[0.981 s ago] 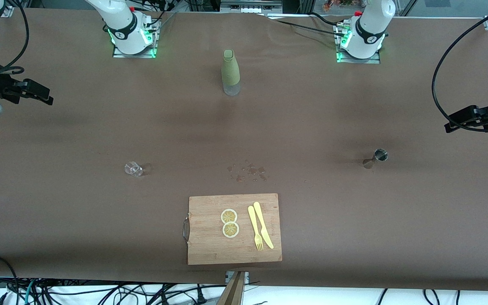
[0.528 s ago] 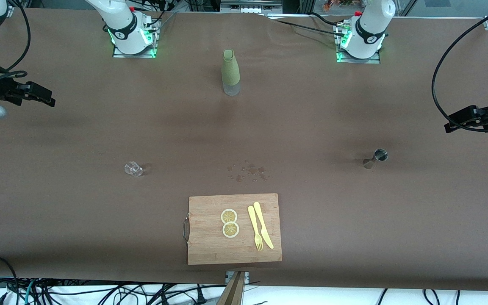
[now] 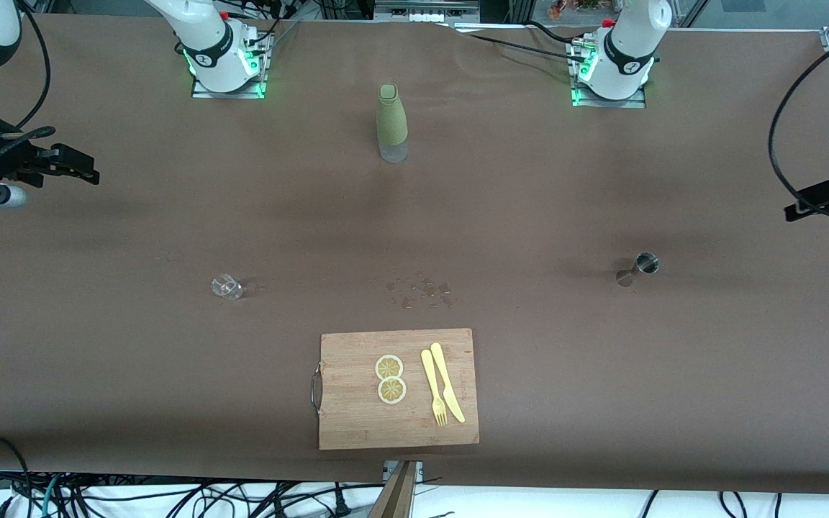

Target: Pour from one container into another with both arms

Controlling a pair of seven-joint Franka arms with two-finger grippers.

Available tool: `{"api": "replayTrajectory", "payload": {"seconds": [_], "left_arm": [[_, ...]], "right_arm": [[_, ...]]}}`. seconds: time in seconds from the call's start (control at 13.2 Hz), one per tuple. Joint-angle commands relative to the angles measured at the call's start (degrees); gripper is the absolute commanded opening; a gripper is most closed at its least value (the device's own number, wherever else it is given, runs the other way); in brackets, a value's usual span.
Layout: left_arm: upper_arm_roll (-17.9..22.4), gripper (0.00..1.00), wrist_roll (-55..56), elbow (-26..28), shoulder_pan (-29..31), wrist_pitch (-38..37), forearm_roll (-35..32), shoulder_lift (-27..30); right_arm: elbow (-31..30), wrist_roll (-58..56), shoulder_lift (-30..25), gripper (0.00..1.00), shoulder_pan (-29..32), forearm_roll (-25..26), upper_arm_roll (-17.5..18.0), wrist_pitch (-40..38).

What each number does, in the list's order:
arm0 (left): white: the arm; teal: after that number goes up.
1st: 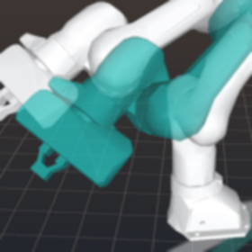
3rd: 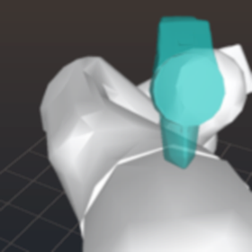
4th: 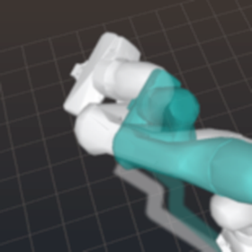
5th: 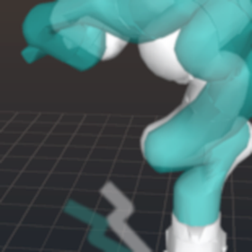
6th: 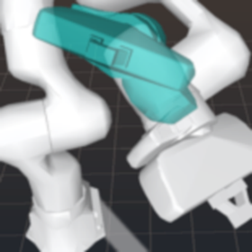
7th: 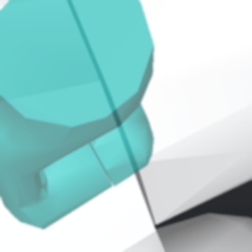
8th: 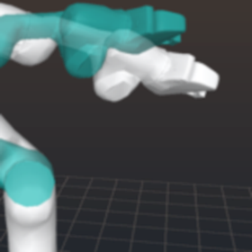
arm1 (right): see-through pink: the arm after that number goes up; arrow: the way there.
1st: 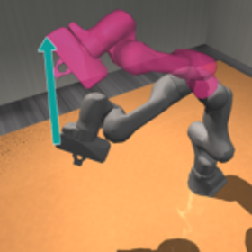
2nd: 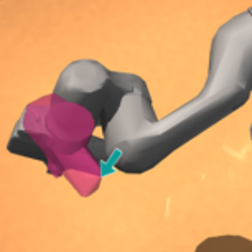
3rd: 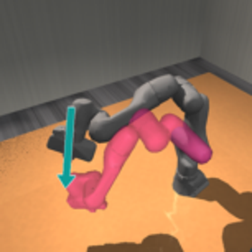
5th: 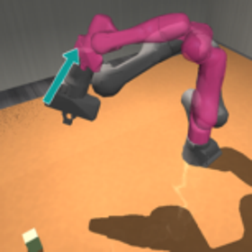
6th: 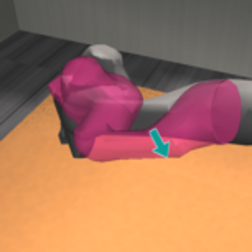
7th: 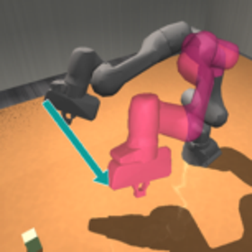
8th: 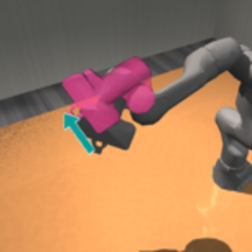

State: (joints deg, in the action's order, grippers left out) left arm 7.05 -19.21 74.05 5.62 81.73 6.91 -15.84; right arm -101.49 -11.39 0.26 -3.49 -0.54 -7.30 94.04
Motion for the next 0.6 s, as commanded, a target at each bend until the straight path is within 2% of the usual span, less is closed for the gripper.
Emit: {"api": "replayTrajectory", "payload": {"seconds": [0.0, 0.23, 0.53], "left_arm": [[2.2, 1.0, -13.3, 1.4, 1.1, -0.3, 1.3, -0.9], [3.8, 1.0, -22.5, 6.4, 3.6, 0.0, 3.2, -2.1], [7.4, 1.0, -30.3, 9.0, 6.3, -1.0, 9.1, -2.2]], "right_arm": [[1.1, -10.3, 1.1, 1.0, 1.6, -1.3, -0.4, -0.2], [1.2, -20.6, 2.5, 1.0, 1.7, -2.2, -1.0, 0.4], [1.4, -41.7, 6.0, 1.0, 4.3, -12.0, -4.3, 0.4]]}}
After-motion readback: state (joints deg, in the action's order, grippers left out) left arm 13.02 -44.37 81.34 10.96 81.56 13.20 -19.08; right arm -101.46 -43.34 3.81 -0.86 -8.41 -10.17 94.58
